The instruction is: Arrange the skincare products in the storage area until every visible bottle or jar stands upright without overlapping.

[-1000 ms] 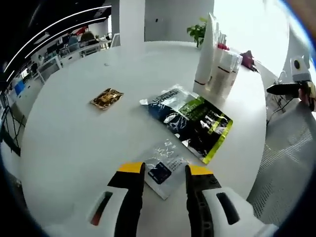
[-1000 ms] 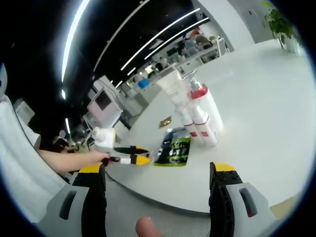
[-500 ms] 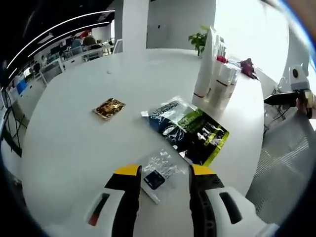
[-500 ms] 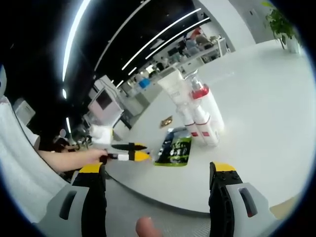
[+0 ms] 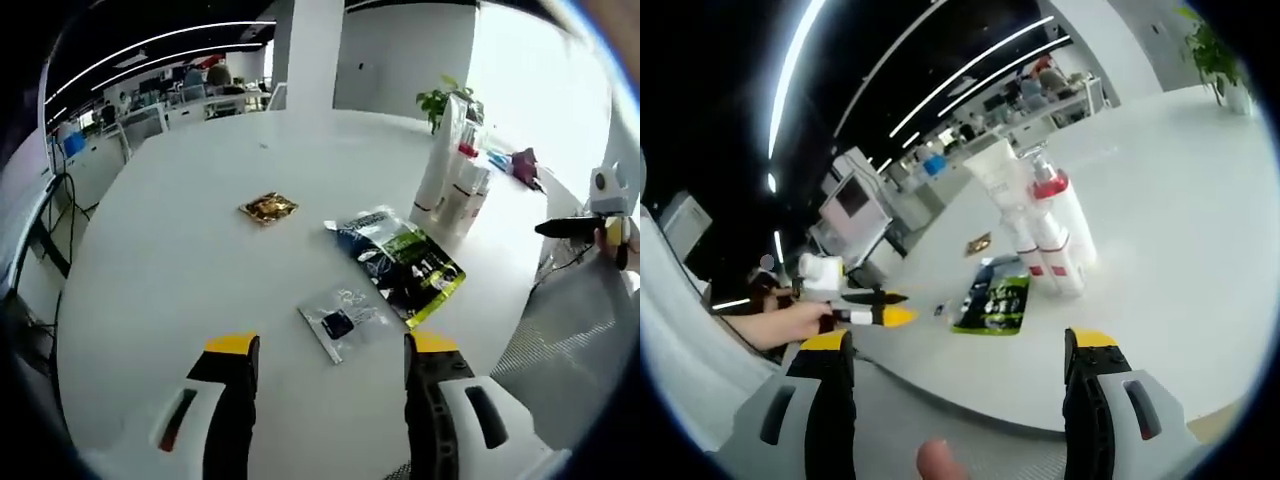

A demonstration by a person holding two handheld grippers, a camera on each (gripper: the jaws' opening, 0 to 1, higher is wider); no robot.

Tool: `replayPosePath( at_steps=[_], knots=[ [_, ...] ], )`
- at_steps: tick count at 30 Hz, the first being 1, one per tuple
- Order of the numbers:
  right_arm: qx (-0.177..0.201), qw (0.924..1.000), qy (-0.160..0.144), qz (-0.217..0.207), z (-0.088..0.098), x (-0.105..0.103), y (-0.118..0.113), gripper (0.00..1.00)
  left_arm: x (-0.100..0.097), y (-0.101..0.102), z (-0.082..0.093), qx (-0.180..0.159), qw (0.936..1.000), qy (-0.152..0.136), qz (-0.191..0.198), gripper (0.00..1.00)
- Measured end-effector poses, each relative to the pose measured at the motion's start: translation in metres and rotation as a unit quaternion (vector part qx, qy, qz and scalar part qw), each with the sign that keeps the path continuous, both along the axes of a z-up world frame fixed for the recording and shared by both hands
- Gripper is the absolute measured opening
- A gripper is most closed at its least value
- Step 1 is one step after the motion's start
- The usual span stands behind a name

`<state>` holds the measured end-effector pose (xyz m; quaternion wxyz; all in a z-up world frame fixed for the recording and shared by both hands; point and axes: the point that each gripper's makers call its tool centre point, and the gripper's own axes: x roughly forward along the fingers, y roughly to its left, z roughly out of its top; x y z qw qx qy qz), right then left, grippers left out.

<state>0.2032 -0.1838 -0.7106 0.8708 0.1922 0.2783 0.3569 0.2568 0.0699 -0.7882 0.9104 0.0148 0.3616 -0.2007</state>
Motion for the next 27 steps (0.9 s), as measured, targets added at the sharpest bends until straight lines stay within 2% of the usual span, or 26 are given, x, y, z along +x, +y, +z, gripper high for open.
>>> replayPosePath(
  at_steps=[4, 9, 19, 27],
  knots=[
    [-0.003, 1.0, 0.0, 0.001, 0.0, 0.0, 0.001, 0.86, -0.013, 0.001, 0.007, -0.015, 0.9998, -0.002, 0.011, 0.62],
    [-0.011, 0.9999, -0.002, 0.001, -0.002, 0.0, 0.0, 0.87, -0.02, 0.002, 0.011, -0.032, 0.9992, -0.007, 0.022, 0.63],
    [-0.023, 0.9997, 0.002, 0.005, -0.006, 0.0, -0.001, 0.88, -0.03, 0.004, 0.057, -0.068, 0.996, -0.045, 0.036, 0.69],
    [-0.044, 0.999, -0.002, 0.0, -0.009, 0.002, -0.002, 0.92, -0.049, 0.011, 0.079, -0.08, 0.9942, -0.059, 0.04, 0.74]
  ],
)
